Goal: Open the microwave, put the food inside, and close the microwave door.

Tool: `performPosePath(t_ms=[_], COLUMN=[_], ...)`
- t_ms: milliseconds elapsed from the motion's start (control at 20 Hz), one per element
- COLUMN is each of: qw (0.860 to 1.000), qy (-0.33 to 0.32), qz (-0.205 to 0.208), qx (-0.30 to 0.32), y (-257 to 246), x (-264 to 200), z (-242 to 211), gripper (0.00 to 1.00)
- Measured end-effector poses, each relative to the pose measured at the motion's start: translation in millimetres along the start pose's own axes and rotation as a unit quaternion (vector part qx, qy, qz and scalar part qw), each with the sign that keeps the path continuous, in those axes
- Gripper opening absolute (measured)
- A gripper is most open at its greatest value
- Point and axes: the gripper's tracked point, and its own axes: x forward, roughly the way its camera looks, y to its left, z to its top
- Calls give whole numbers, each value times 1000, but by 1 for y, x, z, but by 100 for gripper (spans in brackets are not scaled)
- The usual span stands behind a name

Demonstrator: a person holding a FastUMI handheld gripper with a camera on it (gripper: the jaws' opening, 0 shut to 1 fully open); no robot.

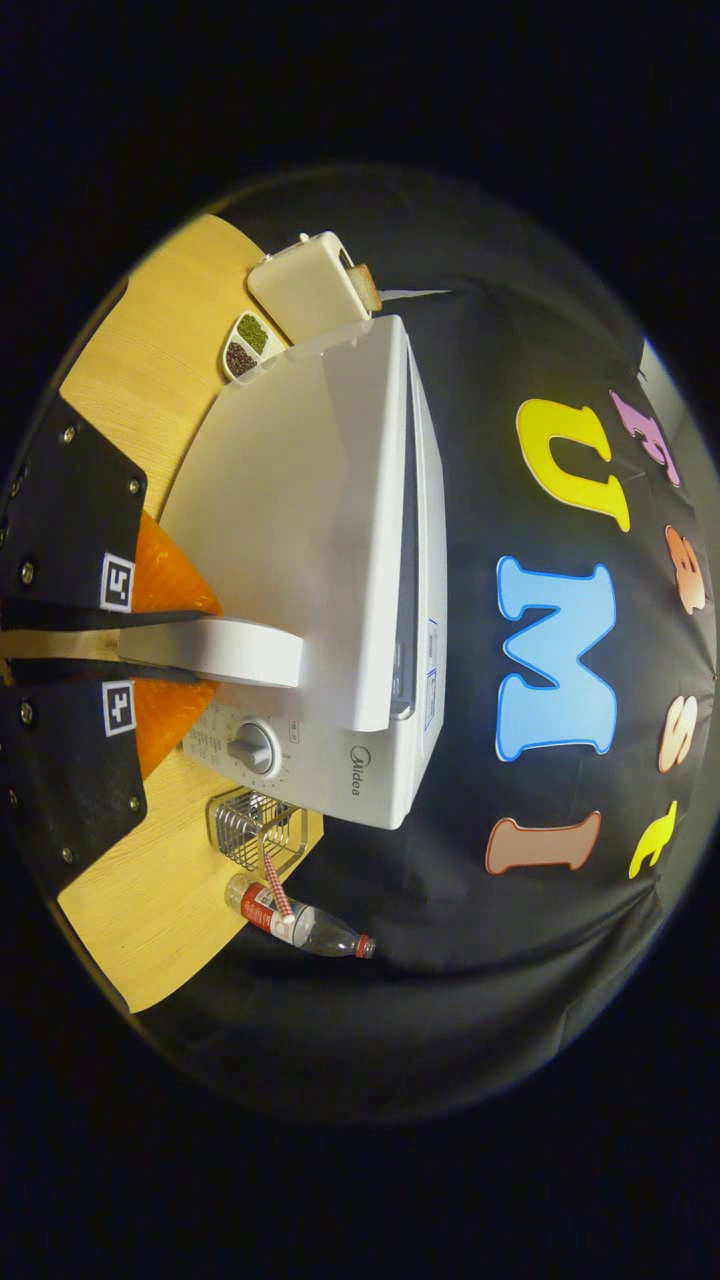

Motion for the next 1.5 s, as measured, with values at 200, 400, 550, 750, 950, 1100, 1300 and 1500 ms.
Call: performPosePath(t_ms=[200,400,550,750,950,1100,1300,1500], qw=[1000,999,999,998,997,997,996,994], qy=[7,15,14,12,9,6,6,5], qz=[22,35,43,49,54,57,70,89], qx=[2,-19,-29,-43,-45,-51,-56,-70], y=[18,39,55,76,98,116,144,178], x=[-30,-63,-85,-111,-136,-153,-174,-195], z=[-13,-24,-31,-39,-45,-49,-56,-63], gripper=[19,24,25,25,25,25,25,25])
